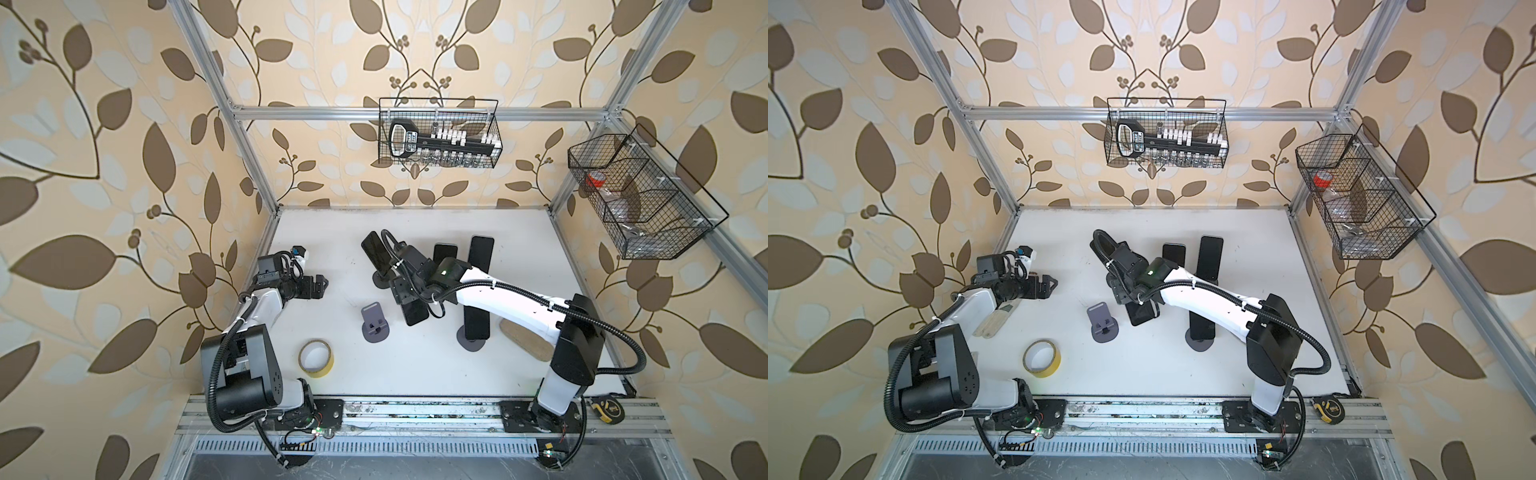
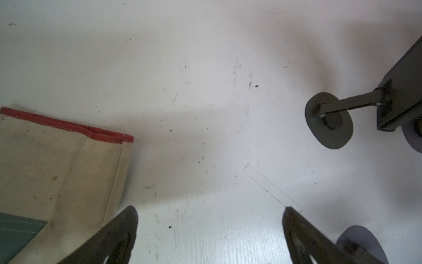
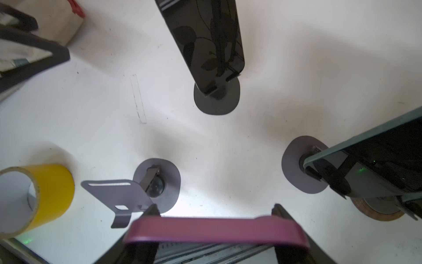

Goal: Remove the phone from the phone stand
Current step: Remove the phone from the phone stand, then place the phone at the bottom-center of the table.

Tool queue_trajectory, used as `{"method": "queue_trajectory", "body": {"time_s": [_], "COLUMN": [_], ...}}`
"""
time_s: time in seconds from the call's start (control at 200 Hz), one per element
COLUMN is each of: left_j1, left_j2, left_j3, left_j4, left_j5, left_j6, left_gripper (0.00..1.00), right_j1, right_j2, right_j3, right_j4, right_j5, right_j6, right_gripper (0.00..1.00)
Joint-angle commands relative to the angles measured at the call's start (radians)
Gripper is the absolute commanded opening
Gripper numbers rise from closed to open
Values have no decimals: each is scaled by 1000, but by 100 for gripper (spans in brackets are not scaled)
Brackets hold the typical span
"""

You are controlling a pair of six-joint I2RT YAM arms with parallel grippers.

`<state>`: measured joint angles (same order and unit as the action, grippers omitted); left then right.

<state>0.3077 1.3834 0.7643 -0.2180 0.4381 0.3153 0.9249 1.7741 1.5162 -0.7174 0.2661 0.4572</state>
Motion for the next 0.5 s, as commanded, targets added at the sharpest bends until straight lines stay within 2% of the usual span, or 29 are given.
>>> {"method": "queue_trajectory", "body": {"time_s": [0.0, 0.495], "left_j1": [1, 1], "left_j2": [-6, -4], "left_j3": [24, 26], "left_j4": [-9, -15], "left_j5": [22, 25], "left_j6": [19, 22], "left_gripper": [99, 99], "right_j1": [12, 41], "right_j2": [-39, -50], "right_j3": [-34, -227], "right_j4": [-41, 12], "right_j5": [-21, -122], "right_j6": [-16, 8], "right_gripper": [68, 67]}}
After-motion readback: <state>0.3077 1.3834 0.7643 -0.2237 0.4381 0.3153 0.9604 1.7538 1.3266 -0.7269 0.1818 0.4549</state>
